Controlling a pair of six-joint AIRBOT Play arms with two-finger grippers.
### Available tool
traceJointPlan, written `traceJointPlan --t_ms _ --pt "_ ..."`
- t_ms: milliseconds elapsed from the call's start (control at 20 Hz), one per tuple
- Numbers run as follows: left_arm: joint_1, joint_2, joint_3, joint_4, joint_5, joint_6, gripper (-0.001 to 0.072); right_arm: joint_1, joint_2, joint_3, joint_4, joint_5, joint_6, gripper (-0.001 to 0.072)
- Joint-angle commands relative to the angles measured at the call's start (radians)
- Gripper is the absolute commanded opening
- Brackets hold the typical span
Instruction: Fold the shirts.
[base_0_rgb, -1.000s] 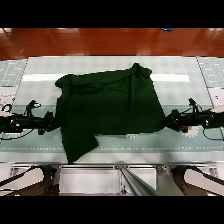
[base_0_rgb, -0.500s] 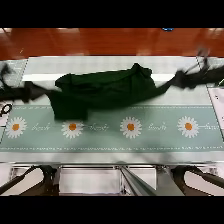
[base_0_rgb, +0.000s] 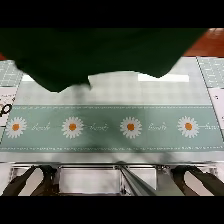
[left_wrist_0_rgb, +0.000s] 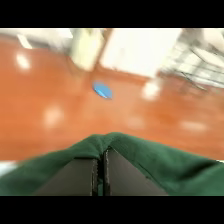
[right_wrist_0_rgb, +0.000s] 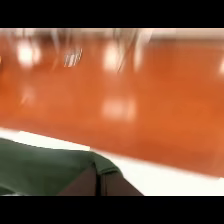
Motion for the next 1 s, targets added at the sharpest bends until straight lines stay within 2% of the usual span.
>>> traceJointPlan --t_ms 0,150,300,450,700,800,850,950 --pt "0.005 0.119 0.119 0.212 -0.031 -0.055 0.0018 0.001 0.140 0.057 -0.099 0.004 0.015 0.0024" --pt "-0.003 0.252 0.117 0.420 -0.117 -0.080 0.0018 0.001 0.222 0.057 -0.237 0.117 0.058 0.0024" --pt "-0.049 0.335 0.116 0.530 -0.116 -0.128 0.0018 0.001 0.269 0.007 -0.261 0.191 0.060 0.0024" --pt "-0.109 0.333 0.083 0.537 -0.144 -0.134 0.0018 0.001 0.296 -0.142 -0.254 0.206 0.064 0.0024" --pt "-0.111 0.292 -0.224 0.494 -0.227 -0.174 0.0018 0.001 0.286 -0.465 -0.214 0.145 0.043 0.0024" --pt "-0.112 0.243 -0.395 0.414 -0.176 -0.137 0.0018 0.002 0.239 -0.580 -0.166 0.087 0.017 0.0024" --pt "-0.116 0.206 -0.481 0.380 -0.122 -0.064 0.0018 0.002 0.202 -0.623 -0.134 0.053 0.002 0.0024" --pt "-0.129 0.106 -0.605 0.346 -0.011 -0.048 0.0018 0.002 0.086 -0.683 -0.040 -0.035 -0.055 0.0024"
